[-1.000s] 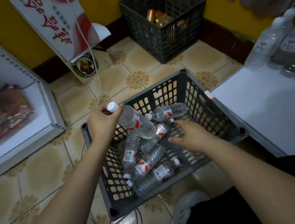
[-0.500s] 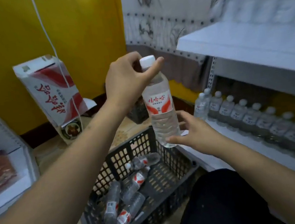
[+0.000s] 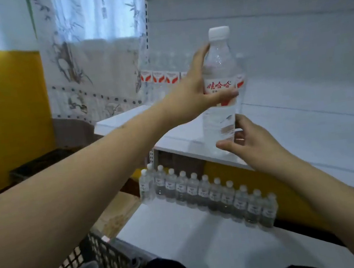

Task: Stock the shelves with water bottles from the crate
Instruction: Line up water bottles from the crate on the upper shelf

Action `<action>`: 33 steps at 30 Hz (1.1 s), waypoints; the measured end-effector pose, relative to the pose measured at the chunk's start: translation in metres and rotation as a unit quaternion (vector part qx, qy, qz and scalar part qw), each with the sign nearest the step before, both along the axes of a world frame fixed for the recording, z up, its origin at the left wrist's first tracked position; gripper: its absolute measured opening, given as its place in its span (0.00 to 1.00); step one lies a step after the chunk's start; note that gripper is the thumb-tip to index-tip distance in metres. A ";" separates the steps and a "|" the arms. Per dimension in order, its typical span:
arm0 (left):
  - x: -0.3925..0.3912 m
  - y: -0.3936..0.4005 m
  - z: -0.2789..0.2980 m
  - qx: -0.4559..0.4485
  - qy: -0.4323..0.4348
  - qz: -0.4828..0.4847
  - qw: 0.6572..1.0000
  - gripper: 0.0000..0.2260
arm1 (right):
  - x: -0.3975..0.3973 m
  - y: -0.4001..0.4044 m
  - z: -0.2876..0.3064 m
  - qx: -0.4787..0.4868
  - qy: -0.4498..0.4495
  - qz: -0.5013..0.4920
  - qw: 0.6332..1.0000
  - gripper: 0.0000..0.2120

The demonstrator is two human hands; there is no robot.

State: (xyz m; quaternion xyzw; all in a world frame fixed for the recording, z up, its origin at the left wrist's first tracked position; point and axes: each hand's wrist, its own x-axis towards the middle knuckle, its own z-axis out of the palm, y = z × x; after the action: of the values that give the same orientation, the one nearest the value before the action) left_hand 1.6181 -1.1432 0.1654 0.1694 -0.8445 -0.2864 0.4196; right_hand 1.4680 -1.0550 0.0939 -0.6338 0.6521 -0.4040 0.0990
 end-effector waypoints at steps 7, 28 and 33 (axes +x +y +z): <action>-0.115 -0.004 -0.005 0.029 0.000 -0.056 0.998 0.37 | -0.065 -0.007 -0.011 -0.057 -0.005 -0.118 0.991 0.42; -0.227 -0.118 -0.015 0.079 -0.022 -0.081 0.993 0.38 | -0.159 -0.113 -0.003 0.024 -0.048 -0.209 0.976 0.40; -0.238 -0.142 -0.011 0.042 -0.037 -0.080 0.995 0.37 | -0.177 -0.141 -0.008 0.021 -0.009 -0.211 0.977 0.42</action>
State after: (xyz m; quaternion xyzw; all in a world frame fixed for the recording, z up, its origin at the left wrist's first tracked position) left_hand 1.3799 -1.2850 0.1543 0.1291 -0.8576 -0.3479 0.3562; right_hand 1.2911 -1.1964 0.0859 -0.4763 0.7784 -0.4077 0.0310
